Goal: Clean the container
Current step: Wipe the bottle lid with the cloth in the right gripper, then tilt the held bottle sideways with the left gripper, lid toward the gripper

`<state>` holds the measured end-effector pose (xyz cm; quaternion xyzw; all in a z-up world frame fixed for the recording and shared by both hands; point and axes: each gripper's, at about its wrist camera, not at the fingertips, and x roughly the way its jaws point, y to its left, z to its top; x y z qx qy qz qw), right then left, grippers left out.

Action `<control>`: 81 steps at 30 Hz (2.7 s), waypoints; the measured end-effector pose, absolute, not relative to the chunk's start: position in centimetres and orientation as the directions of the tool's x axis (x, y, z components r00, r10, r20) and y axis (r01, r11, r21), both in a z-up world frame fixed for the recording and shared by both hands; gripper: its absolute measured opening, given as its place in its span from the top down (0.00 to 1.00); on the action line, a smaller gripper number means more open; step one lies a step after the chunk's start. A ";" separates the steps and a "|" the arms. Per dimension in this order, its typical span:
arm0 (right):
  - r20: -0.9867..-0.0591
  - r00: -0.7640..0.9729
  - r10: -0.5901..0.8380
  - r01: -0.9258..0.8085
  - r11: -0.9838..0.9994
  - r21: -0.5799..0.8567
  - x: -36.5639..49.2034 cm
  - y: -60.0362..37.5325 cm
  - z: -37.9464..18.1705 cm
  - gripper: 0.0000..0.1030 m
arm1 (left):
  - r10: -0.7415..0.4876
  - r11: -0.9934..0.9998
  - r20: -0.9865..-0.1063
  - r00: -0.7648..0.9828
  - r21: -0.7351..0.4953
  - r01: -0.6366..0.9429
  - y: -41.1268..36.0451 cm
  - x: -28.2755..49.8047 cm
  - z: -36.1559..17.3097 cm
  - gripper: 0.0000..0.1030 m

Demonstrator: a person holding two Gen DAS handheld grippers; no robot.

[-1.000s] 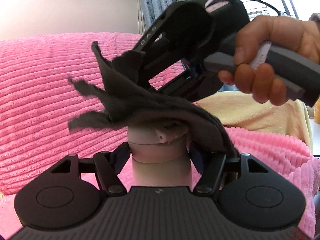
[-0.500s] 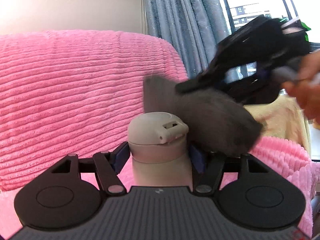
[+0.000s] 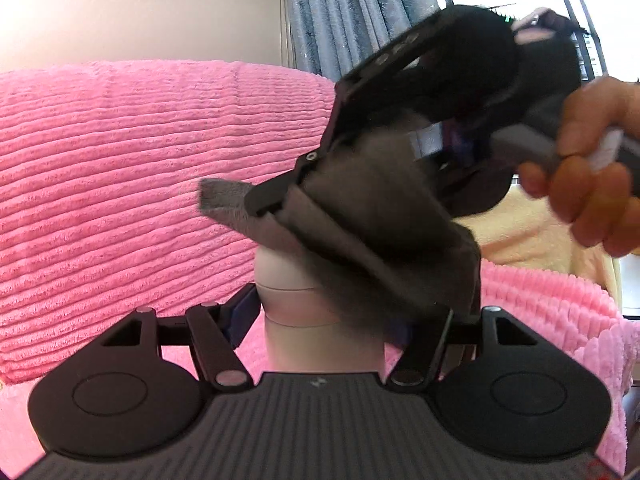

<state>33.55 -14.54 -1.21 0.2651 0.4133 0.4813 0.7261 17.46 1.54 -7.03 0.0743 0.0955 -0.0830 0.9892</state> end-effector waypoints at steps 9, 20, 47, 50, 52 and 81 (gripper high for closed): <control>-0.058 0.301 0.952 -0.142 0.105 0.984 34.5 -18.4 -7.8 1.00 | -0.176 0.972 -0.221 0.959 0.115 0.205 2.2 16.2 -7.2 0.36; 0.066 0.393 0.917 0.008 -0.075 0.997 33.4 -20.2 -12.0 0.97 | -0.193 0.955 -0.248 0.949 0.174 0.239 3.0 14.3 -5.8 0.29; -0.179 0.330 0.927 -0.106 0.225 0.968 24.8 -12.4 -12.4 0.97 | -0.148 0.988 -0.487 0.861 -0.040 0.147 13.1 8.6 -7.4 0.38; -0.214 0.339 0.916 -0.124 0.269 0.955 24.0 -12.7 -12.1 0.97 | -0.126 0.988 -0.513 0.849 0.010 0.152 12.7 7.6 -8.6 0.35; -0.217 0.345 0.913 -0.138 0.278 0.951 23.5 -13.1 -11.9 0.97 | -0.131 0.989 -0.508 0.851 -0.009 0.146 13.6 6.7 -8.7 0.24; -0.497 0.169 0.851 -0.538 0.502 0.677 17.2 -2.8 -10.8 0.99 | -0.093 0.918 -0.605 0.791 0.256 0.304 12.4 7.8 -12.4 0.35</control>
